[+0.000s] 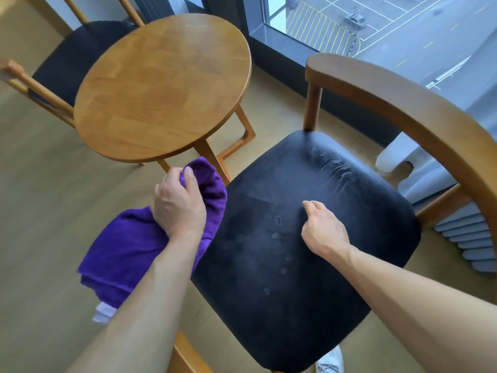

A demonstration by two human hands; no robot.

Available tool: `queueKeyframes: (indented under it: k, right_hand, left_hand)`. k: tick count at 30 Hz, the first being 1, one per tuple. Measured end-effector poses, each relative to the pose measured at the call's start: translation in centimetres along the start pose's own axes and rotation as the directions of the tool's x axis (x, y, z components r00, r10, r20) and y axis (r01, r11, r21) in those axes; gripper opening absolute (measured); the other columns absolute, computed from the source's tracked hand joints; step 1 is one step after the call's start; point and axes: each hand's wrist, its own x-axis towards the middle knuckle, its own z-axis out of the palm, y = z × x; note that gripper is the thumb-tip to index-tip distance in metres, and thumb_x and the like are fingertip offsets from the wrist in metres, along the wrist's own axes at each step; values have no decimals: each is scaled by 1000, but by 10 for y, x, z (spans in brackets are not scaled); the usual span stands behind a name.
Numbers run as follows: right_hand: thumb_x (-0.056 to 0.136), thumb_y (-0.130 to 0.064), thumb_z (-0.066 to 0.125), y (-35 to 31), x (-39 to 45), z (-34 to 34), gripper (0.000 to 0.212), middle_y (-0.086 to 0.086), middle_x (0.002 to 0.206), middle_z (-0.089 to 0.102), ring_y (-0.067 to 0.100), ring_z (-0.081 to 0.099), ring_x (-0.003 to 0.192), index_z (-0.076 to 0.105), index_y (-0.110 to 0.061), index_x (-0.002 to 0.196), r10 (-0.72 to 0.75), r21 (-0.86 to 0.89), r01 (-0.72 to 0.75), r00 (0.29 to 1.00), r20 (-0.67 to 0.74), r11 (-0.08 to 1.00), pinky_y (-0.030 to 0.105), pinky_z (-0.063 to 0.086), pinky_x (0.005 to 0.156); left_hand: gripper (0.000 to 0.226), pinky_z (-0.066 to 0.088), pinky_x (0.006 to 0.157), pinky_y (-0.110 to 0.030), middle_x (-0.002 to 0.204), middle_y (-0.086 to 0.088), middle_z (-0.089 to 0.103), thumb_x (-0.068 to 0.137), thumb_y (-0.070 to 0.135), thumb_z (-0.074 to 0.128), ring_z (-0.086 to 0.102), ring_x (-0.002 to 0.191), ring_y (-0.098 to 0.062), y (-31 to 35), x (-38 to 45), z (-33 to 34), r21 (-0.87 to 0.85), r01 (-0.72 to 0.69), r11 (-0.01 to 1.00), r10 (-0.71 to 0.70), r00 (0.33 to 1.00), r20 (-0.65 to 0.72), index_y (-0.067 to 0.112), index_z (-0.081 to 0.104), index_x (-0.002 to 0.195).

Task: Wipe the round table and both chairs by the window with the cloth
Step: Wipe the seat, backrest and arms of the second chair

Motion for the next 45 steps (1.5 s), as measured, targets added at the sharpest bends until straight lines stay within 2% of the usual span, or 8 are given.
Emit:
queueKeyframes:
  k: [4, 8, 12, 22, 26, 34, 39, 45]
  right_hand:
    - [91, -4, 42, 16, 13, -7, 43, 2, 137, 46, 27, 49, 117, 46, -13, 132, -22, -7, 22, 999, -48, 1000, 38, 47, 85]
    - [96, -21, 44, 38, 28, -15, 57, -3, 159, 24, 21, 28, 142, 27, -26, 150, -6, -159, -16, 990, -141, 987, 45, 35, 107]
    - [100, -34, 37, 67, 39, -17, 63, -6, 166, 6, 16, 8, 152, 11, -28, 157, 34, -277, -62, 994, -104, 959, 50, 21, 119]
    - [90, -17, 46, 57, 52, -26, 40, -5, 145, 46, 17, 46, 130, 49, -23, 129, 33, -309, -91, 981, -190, 947, 33, 46, 93]
    - [89, -17, 50, 31, 60, -29, 11, -2, 112, 52, 23, 54, 105, 47, -20, 99, 126, -284, -177, 974, -189, 942, 34, 38, 70]
    - [97, -39, 43, 18, 70, -2, 73, 4, 164, -2, 30, 2, 150, -1, -36, 154, 113, -317, -135, 990, -85, 939, 67, 29, 105]
    - [102, -43, 31, 23, 76, -14, 56, -8, 161, 19, 20, 18, 147, 12, -39, 155, 110, -90, -127, 978, -176, 988, 64, 34, 106]
    - [103, -47, 25, 30, 76, -35, 52, -11, 159, 29, 19, 40, 139, 23, -38, 154, 317, 404, -193, 911, -266, 894, 41, 35, 105]
  left_hand:
    - [33, 46, 78, -36, 94, 0, 65, 104, 43, 42, 62, 96, -28, 12, -12, 54, -209, 22, 978, 39, 958, 285, 19, 64, 105]
    - [49, 32, 111, -59, 151, 2, 43, 99, 56, 41, 34, 142, -22, 1, -27, 108, 127, -400, 908, 222, 715, 663, 43, 35, 146]
    - [62, 17, 114, -69, 166, -2, 10, 98, 63, 27, 13, 152, -30, -15, -58, 137, 316, -291, 903, 64, 819, 570, 51, 0, 153]
    - [65, 35, 90, -48, 150, -15, 33, 93, 54, 45, 44, 114, -35, 51, -64, 191, 506, -117, 855, -55, 949, 311, 24, 31, 150]
    - [74, 36, 86, -50, 152, -17, 32, 93, 61, 41, 46, 115, -36, 38, -61, 186, 478, -214, 852, 28, 930, 366, 22, 22, 153]
    - [69, 41, 83, -52, 157, -9, 32, 89, 67, 42, 48, 117, -34, -43, -39, 152, 260, -736, 625, 588, 662, 464, 41, 31, 153]
    - [42, 53, 67, -44, 128, -12, 43, 95, 44, 53, 55, 101, -33, 36, -38, 181, 255, -128, 958, 67, 970, 235, 26, 46, 132]
    - [14, 50, 41, -34, 108, -7, 55, 90, 31, 62, 56, 79, -24, 115, -88, 203, -18, -644, 764, 609, 713, 347, 20, 62, 99]
